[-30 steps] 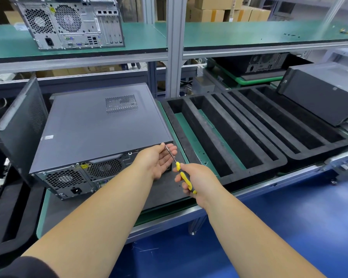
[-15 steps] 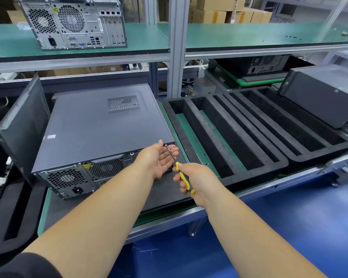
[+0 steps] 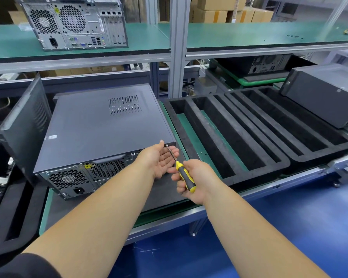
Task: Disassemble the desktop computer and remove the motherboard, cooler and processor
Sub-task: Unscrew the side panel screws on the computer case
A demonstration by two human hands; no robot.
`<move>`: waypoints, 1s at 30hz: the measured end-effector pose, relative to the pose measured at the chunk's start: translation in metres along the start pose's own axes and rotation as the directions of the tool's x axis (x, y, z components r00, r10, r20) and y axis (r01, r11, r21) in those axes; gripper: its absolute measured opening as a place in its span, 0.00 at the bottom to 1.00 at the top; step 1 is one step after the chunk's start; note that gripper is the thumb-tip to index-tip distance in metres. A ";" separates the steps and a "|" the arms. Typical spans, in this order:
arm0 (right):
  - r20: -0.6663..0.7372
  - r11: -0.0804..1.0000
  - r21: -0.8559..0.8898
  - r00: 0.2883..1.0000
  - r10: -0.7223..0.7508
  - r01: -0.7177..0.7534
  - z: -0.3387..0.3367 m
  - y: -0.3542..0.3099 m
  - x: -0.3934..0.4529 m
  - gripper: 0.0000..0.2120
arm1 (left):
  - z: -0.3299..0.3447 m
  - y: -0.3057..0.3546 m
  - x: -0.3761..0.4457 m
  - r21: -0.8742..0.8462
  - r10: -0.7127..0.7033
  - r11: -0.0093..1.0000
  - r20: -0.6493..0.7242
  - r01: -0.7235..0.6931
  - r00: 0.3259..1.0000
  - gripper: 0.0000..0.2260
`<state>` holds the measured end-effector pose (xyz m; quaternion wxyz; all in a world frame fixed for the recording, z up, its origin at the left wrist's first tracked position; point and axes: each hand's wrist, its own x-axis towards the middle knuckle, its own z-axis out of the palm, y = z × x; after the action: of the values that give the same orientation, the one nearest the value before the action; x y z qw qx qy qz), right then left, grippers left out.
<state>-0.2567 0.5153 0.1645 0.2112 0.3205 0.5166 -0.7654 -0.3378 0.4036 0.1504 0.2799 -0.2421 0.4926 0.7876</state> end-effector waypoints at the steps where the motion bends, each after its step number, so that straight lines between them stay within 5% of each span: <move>1: -0.003 1.000 -0.023 1.000 -0.006 0.006 -0.001 0.001 0.000 0.18 | 0.000 0.001 0.000 0.003 -0.005 1.000 -0.007 0.006 1.000 0.19; 7: -0.041 0.973 -0.204 0.992 -0.120 0.109 -0.001 0.007 0.006 0.07 | 0.002 0.005 -0.003 -0.013 -0.037 0.999 -0.023 0.037 0.999 0.18; 13: -0.028 0.996 -0.078 0.999 -0.035 0.033 -0.001 0.007 0.006 0.18 | 0.002 0.004 -0.001 -0.028 -0.031 0.999 -0.044 0.030 0.999 0.16; 24: -0.054 0.879 -0.410 0.955 -0.290 0.243 0.001 0.012 0.008 0.10 | 0.005 0.000 0.005 0.047 0.025 0.999 -0.079 -0.021 0.997 0.13; 27: -0.090 0.889 -0.418 0.965 -0.246 0.188 0.003 0.006 0.005 0.10 | 0.008 -0.004 0.008 0.032 0.062 0.998 -0.102 -0.059 0.993 0.12; 30: -0.089 0.966 -0.245 0.990 -0.110 0.085 0.004 0.001 -0.001 0.11 | 0.008 -0.006 0.009 0.021 0.080 0.997 -0.107 -0.079 0.991 0.11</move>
<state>-0.2559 0.5110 0.1655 0.1839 0.3053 0.6306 -0.6894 -0.3414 0.4148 0.1434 0.2233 -0.2620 0.5228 0.7798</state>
